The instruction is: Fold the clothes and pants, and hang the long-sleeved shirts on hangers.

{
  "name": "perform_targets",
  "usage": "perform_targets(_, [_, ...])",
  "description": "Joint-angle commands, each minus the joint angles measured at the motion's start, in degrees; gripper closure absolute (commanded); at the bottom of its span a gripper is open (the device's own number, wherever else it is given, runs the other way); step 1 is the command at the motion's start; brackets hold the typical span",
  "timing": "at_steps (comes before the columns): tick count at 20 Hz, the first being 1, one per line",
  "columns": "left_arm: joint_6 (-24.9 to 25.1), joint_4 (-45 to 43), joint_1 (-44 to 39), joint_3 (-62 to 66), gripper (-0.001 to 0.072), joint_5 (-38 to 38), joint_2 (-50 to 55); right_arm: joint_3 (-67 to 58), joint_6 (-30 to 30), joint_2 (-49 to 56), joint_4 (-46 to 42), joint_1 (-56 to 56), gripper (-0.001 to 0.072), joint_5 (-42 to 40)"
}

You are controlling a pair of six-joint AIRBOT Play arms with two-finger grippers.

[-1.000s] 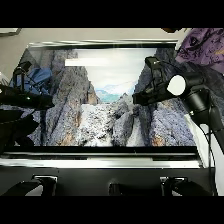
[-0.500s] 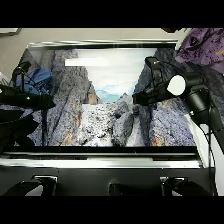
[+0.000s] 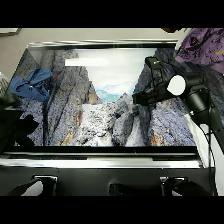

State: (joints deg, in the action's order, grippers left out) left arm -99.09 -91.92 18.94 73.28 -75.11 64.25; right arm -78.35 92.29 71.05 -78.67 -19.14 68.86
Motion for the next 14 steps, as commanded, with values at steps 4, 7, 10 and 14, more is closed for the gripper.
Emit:
perform_targets(4, [-0.42, 2.69, 18.75, -4.28, -0.0013, 15.37, 8.74, 0.02, 0.04, 0.02, 0.11, -0.04, 0.0679, 0.22])
perform_targets(7, [-0.42, 2.97, 20.39, -4.83, -0.0013, 18.88, 15.78, 0.02, 0.04, 0.02, 0.11, -0.04, 0.0679, 0.20])
perform_targets(10, [-0.44, 2.99, 20.26, -4.83, -0.0013, 21.40, 21.97, 0.02, 0.04, 0.02, 0.02, -0.04, 0.0679, -0.02])
perform_targets(14, [-0.46, 2.99, 20.28, -4.83, -0.0013, 24.04, 27.52, 0.02, 0.04, 0.02, 0.04, -0.04, 0.0677, 0.02])
